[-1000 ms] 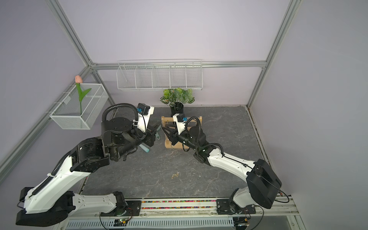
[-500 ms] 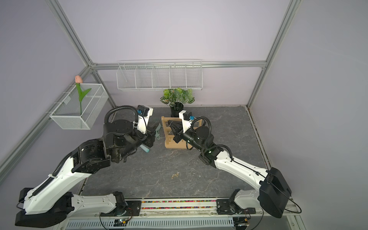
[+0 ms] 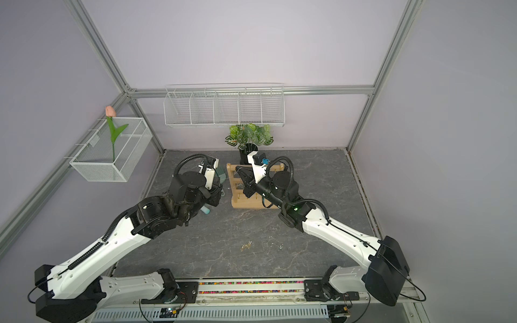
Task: Hang the necklace on the jewelry display stand
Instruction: Pick up the necklace from the center of the board.
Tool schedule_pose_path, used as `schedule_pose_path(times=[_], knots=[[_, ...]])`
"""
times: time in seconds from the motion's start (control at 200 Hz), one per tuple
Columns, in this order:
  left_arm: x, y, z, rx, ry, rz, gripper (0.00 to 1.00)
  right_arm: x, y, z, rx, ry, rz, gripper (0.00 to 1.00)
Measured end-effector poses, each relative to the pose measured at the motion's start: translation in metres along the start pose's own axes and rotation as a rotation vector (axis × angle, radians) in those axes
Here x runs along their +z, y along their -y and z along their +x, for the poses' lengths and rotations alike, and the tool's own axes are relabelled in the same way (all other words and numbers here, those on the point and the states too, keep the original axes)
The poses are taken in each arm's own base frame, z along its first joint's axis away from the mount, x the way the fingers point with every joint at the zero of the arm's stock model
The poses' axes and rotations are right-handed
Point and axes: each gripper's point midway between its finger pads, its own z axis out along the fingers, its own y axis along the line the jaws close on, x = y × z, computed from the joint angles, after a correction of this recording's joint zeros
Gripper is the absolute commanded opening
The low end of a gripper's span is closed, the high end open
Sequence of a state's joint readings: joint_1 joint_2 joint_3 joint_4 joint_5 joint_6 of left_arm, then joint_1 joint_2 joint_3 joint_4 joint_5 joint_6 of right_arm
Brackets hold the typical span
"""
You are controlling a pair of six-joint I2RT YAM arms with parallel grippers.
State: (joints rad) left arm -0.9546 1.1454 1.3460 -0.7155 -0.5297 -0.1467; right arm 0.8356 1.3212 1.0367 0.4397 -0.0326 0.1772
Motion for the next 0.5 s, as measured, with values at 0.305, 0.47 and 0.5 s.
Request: schedule_pose_path(times=[0.305,0.47,0.5], knots=[[0.013,-0.003,-0.01,-0.033,0.037,-0.031,0.0,0.017,0.015,0.033,-0.006,-0.088,0.059,0.07],[0.016,-0.001,-0.011,-0.031,0.039,-0.032,0.0,0.019,0.02,0.041,0.004,-0.111,0.08,0.07],[0.017,-0.001,-0.012,-0.031,0.038,-0.033,0.0,0.019,0.02,0.041,0.007,-0.11,0.084,0.07]])
